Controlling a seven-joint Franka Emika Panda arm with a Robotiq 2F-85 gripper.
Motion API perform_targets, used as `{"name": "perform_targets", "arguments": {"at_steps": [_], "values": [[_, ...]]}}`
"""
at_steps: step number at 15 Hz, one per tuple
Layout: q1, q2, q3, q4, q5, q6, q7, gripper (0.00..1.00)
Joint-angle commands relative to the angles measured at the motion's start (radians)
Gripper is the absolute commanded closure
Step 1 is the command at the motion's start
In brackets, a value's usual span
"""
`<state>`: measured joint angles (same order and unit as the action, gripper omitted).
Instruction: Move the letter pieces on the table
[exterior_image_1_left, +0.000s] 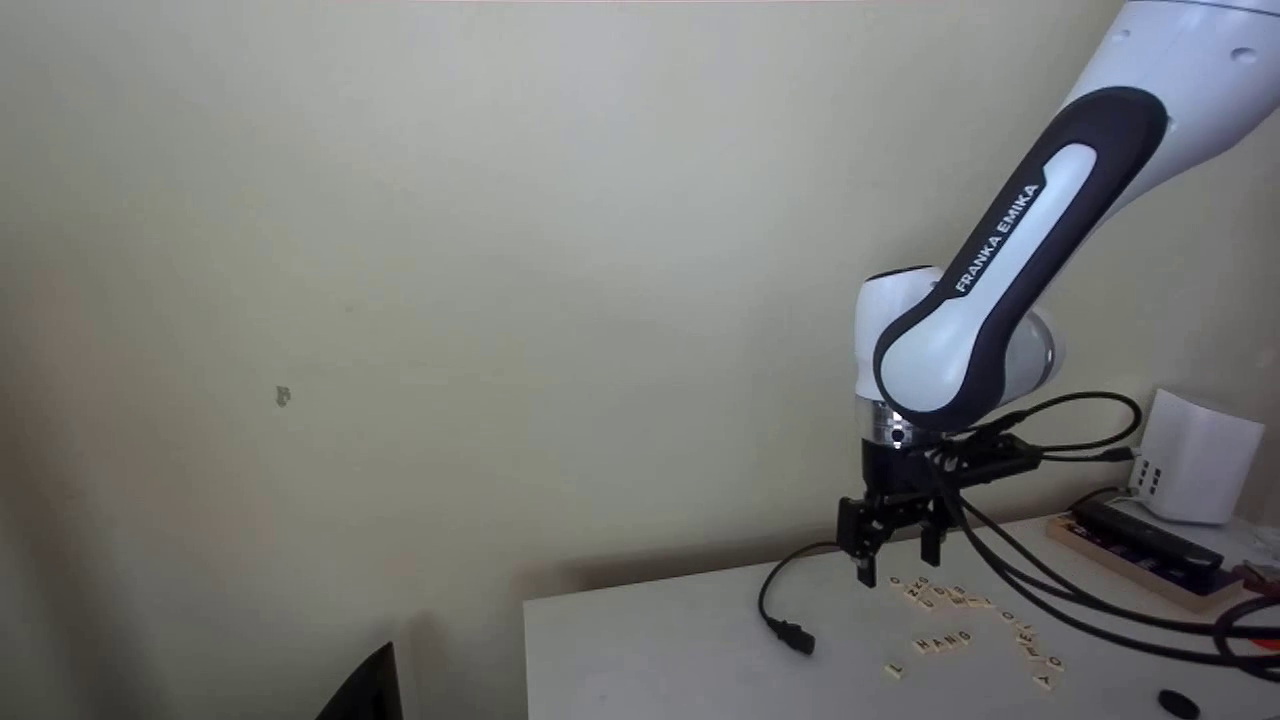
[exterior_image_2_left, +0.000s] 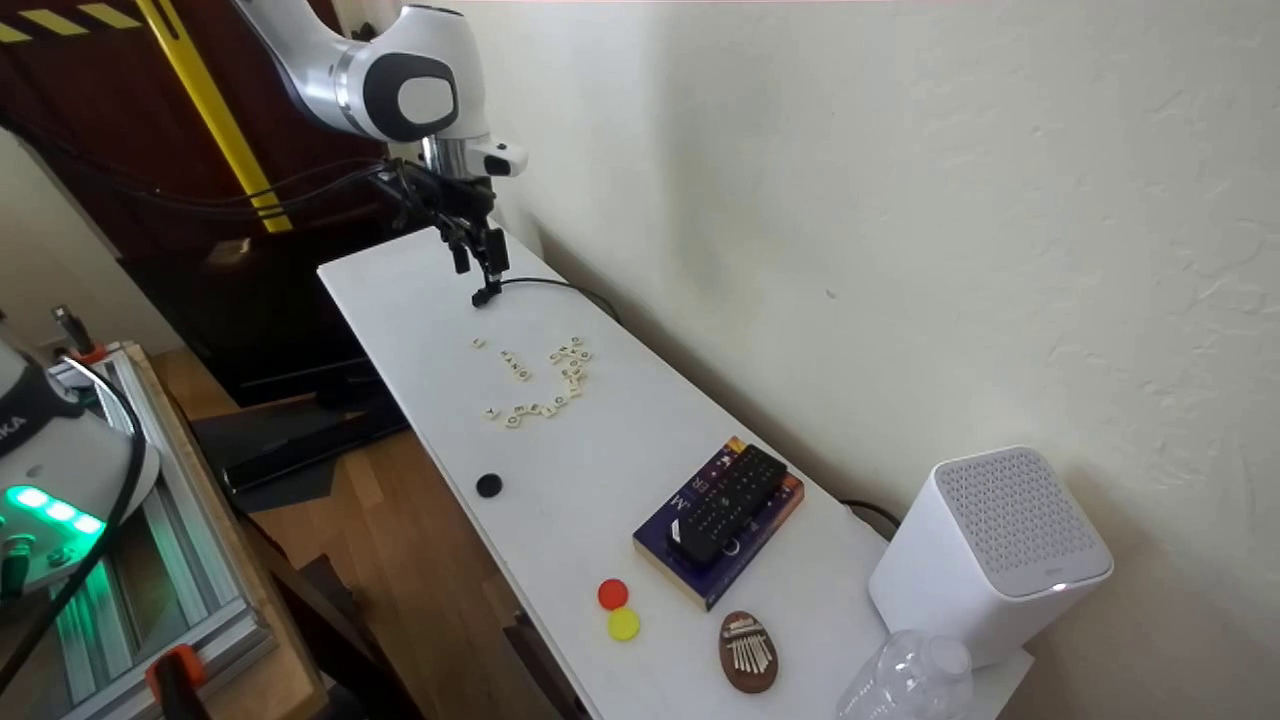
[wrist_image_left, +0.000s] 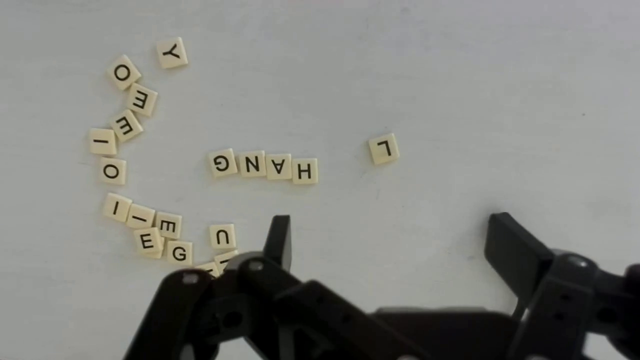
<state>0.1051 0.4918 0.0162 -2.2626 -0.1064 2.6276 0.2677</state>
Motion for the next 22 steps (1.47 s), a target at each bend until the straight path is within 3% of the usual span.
{"name": "perform_targets", "arguments": {"at_steps": [1, 5, 10, 11, 14, 19, 22], "values": [[0.045, 0.088, -0.032, 0.049, 0.006, 0.053, 0.019, 0.0], [0.066, 0.148, -0.051, 0.054, 0.015, 0.106, 0.022, 0.0], [0.085, 0.204, -0.07, 0.055, 0.02, 0.142, 0.018, 0.26], [0.087, 0.211, -0.072, 0.055, 0.022, 0.144, 0.017, 0.47], [0.09, 0.226, -0.081, 0.053, 0.025, 0.153, 0.018, 0.58], [0.086, 0.24, -0.093, 0.054, 0.033, 0.158, 0.019, 0.95], [0.082, 0.224, -0.099, 0.039, 0.04, 0.184, 0.019, 1.0]]}}
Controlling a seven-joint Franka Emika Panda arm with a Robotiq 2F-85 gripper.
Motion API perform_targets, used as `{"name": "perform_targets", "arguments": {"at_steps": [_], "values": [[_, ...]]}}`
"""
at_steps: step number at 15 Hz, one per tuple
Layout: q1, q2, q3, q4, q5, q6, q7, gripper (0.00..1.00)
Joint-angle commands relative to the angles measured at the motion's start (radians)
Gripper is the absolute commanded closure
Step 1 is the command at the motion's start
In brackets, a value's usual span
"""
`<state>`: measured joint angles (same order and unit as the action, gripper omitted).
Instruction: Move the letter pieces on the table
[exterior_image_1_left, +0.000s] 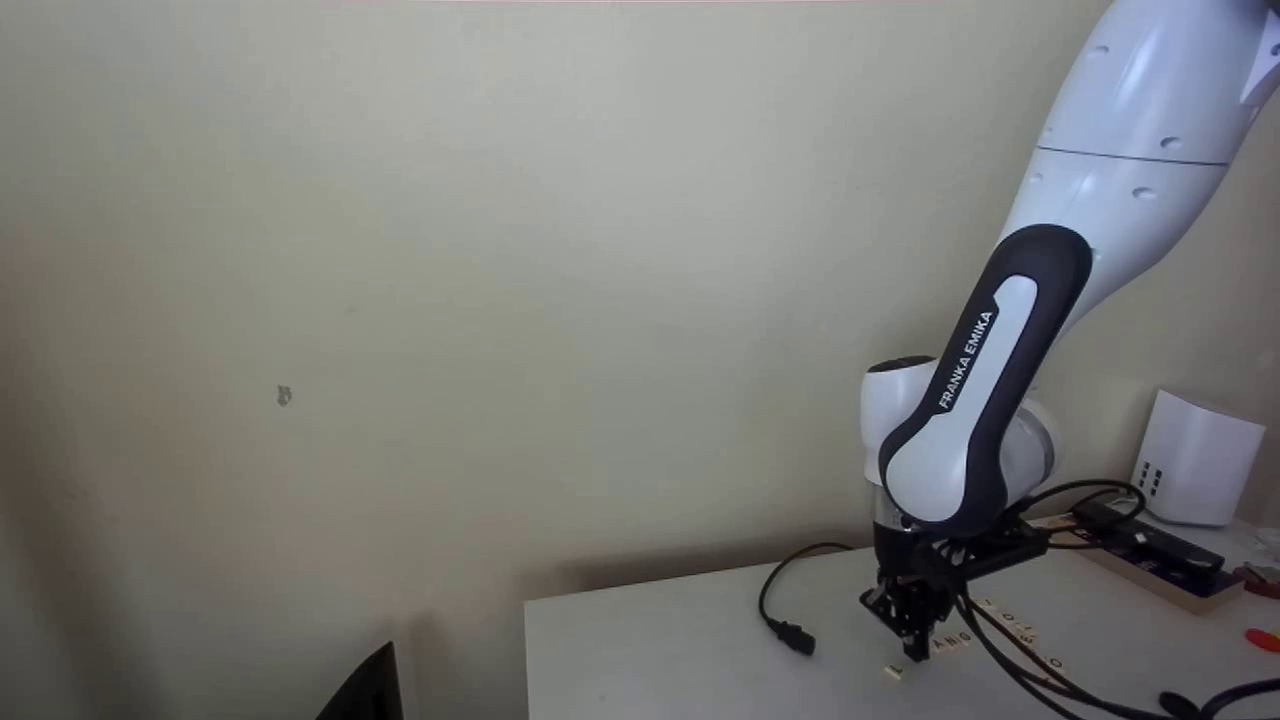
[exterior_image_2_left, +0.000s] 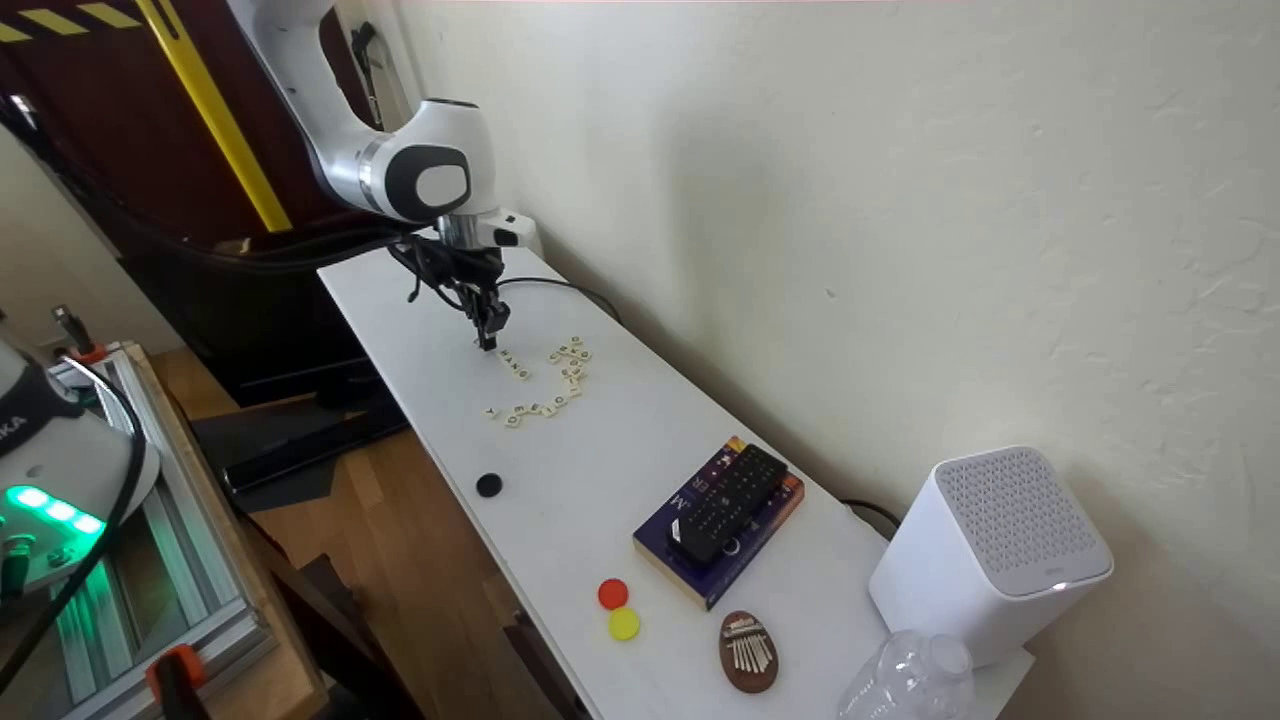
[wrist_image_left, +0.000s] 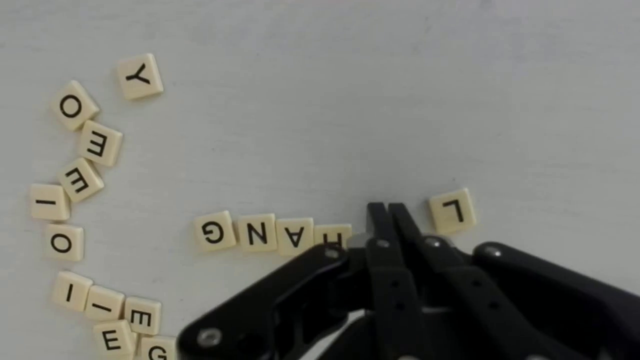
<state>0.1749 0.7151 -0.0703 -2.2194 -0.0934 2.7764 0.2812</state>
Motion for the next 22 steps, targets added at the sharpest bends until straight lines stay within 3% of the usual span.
{"name": "perform_targets", "arguments": {"at_steps": [1, 22], "values": [[0.015, -0.001, -0.016, -0.006, 0.029, 0.04, 0.007, 1.0], [-0.006, 0.028, -0.016, 0.006, 0.08, 0.051, 0.001, 1.0]]}}
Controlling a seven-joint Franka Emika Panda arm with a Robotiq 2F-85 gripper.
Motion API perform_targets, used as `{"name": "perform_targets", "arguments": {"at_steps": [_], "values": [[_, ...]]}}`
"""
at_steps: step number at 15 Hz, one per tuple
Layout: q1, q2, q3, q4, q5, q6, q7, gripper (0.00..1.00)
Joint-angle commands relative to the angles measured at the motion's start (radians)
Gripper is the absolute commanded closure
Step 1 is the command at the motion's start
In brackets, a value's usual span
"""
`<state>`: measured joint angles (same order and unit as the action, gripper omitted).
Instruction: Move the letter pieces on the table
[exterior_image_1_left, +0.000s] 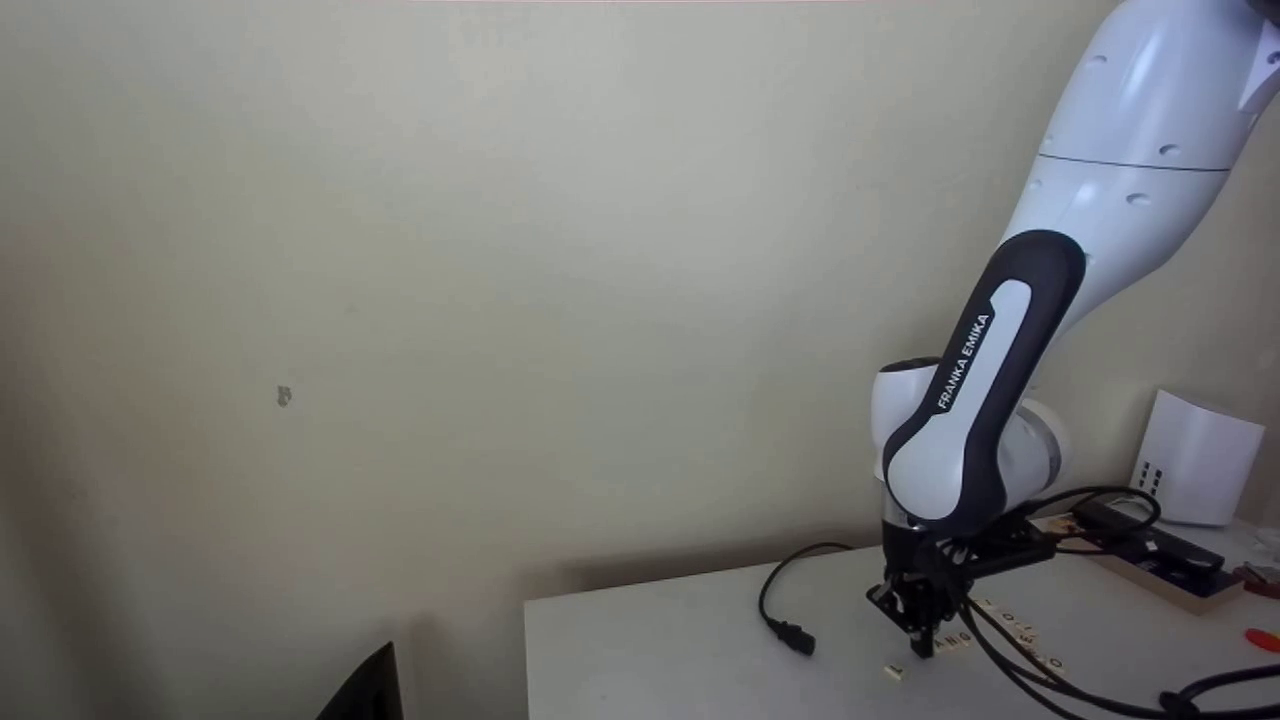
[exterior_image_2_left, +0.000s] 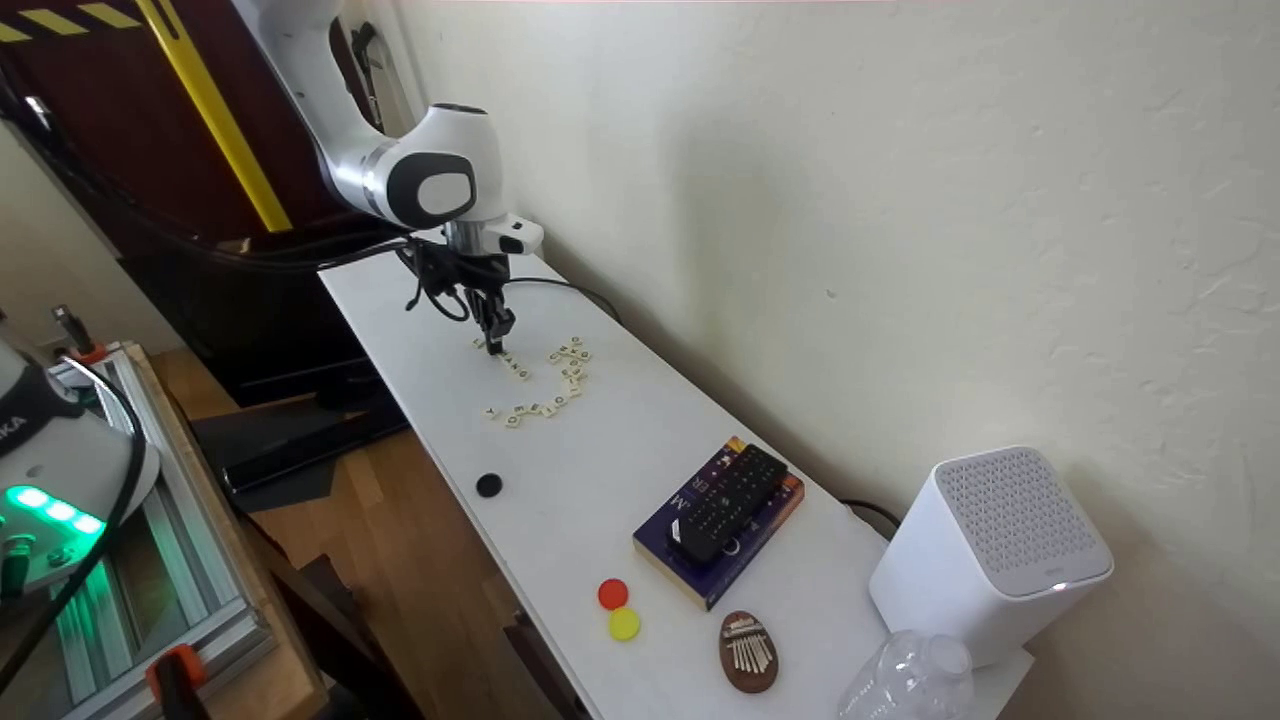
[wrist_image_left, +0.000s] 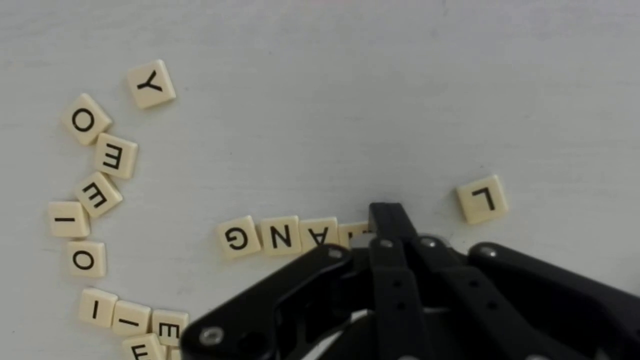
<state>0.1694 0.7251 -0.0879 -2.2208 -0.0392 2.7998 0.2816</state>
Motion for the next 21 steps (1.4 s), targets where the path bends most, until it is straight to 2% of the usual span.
{"name": "perform_targets", "arguments": {"at_steps": [1, 12, 21], "values": [[0.0, 0.017, 0.002, 0.008, 0.026, 0.029, -0.001, 1.0], [-0.007, 0.024, 0.002, 0.014, 0.036, 0.066, -0.006, 1.0], [-0.028, 0.053, 0.031, 0.059, 0.053, 0.076, -0.024, 1.0]]}}
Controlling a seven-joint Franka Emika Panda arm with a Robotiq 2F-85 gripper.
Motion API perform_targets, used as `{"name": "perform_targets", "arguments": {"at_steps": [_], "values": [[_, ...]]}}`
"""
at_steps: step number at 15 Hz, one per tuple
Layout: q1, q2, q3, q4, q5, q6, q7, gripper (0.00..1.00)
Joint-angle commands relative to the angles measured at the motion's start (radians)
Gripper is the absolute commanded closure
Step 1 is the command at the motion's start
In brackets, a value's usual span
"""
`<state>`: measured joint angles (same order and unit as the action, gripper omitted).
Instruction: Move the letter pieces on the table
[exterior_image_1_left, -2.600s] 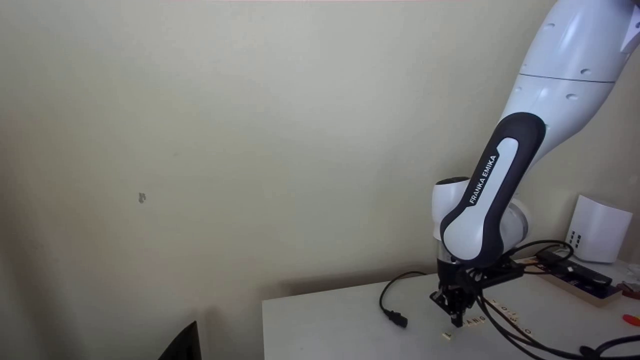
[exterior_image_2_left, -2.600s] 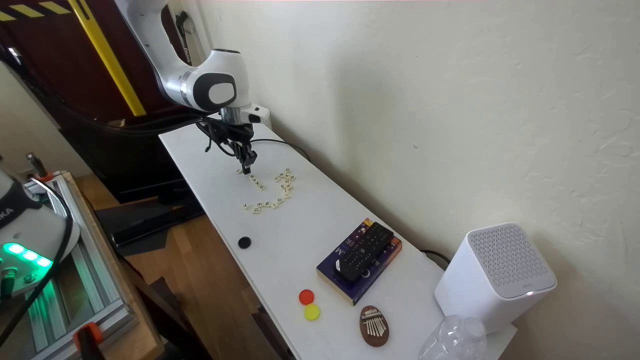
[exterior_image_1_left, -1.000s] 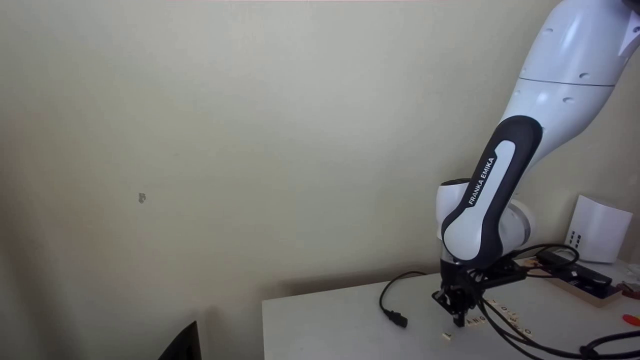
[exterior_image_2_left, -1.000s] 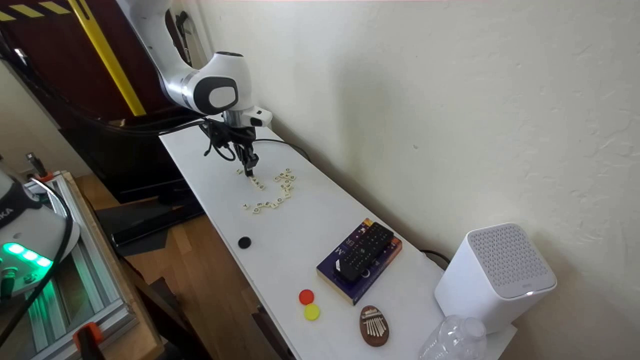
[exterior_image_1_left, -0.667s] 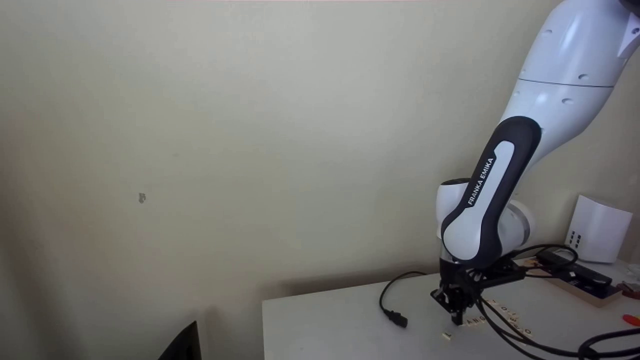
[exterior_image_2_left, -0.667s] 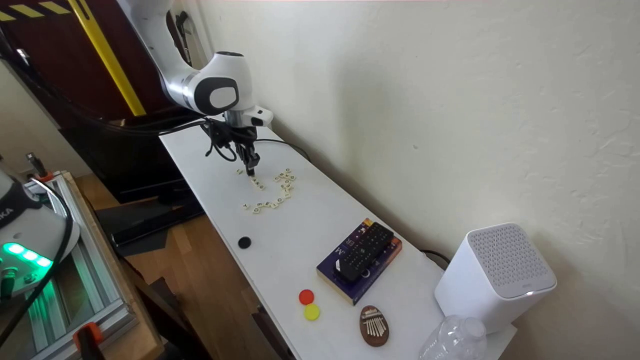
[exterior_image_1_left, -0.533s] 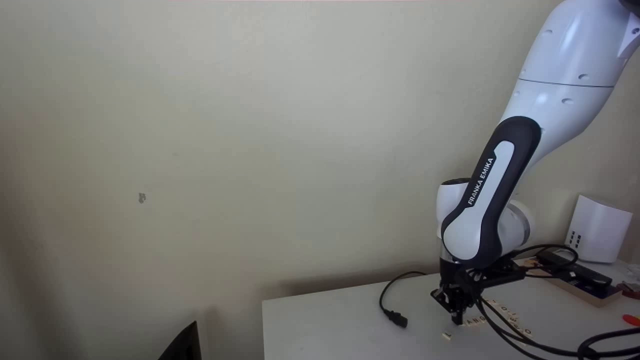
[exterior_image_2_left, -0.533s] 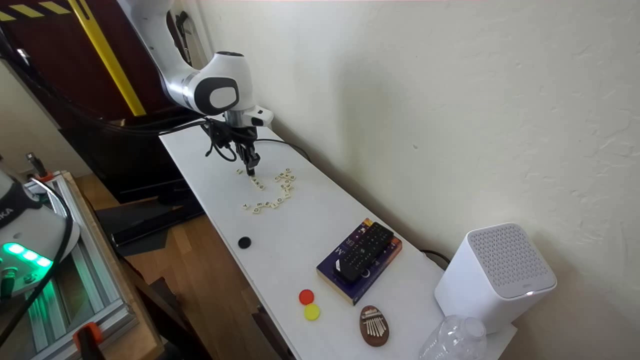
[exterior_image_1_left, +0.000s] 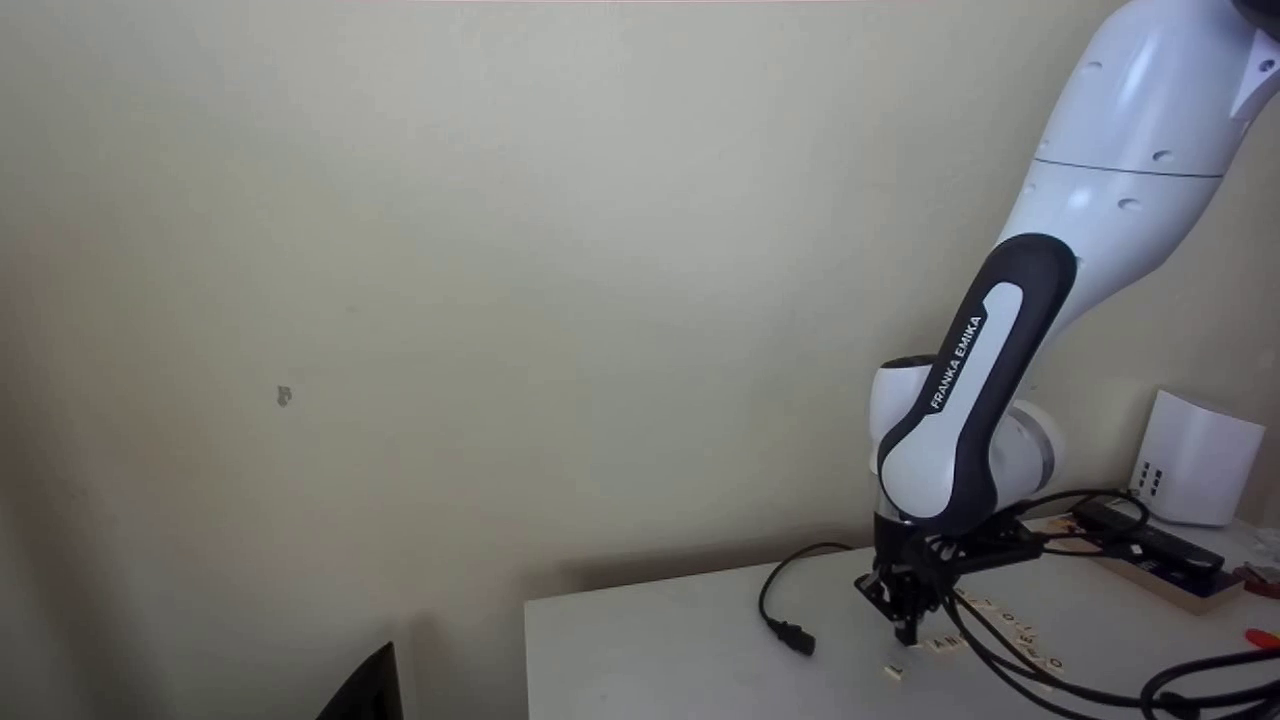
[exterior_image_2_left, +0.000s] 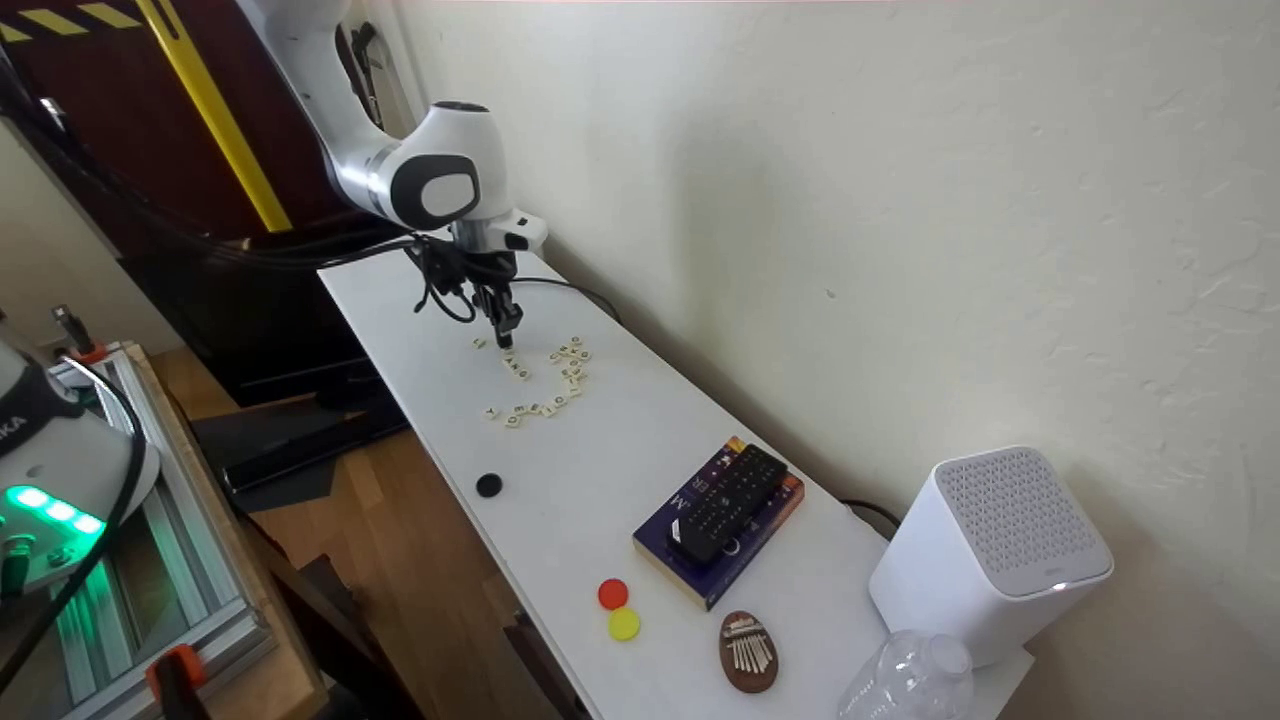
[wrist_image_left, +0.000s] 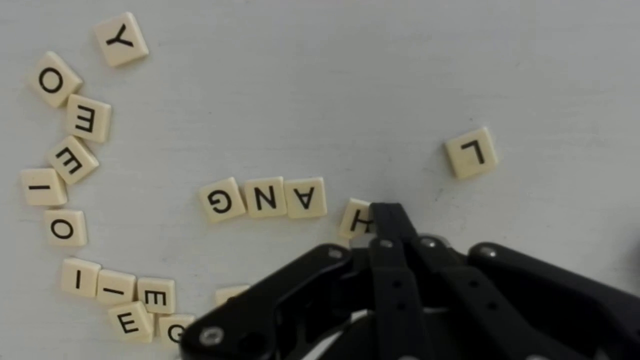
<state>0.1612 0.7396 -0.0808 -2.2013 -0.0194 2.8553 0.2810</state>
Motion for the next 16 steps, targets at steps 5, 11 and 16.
{"name": "perform_targets", "arguments": {"at_steps": [5, 11, 16], "values": [[-0.03, 0.061, 0.037, 0.095, 0.031, 0.02, -0.036, 1.0], [-0.081, 0.027, 0.099, 0.094, 0.045, 0.024, -0.093, 1.0], [-0.116, -0.046, 0.133, 0.024, 0.066, 0.0, -0.119, 1.0]]}}
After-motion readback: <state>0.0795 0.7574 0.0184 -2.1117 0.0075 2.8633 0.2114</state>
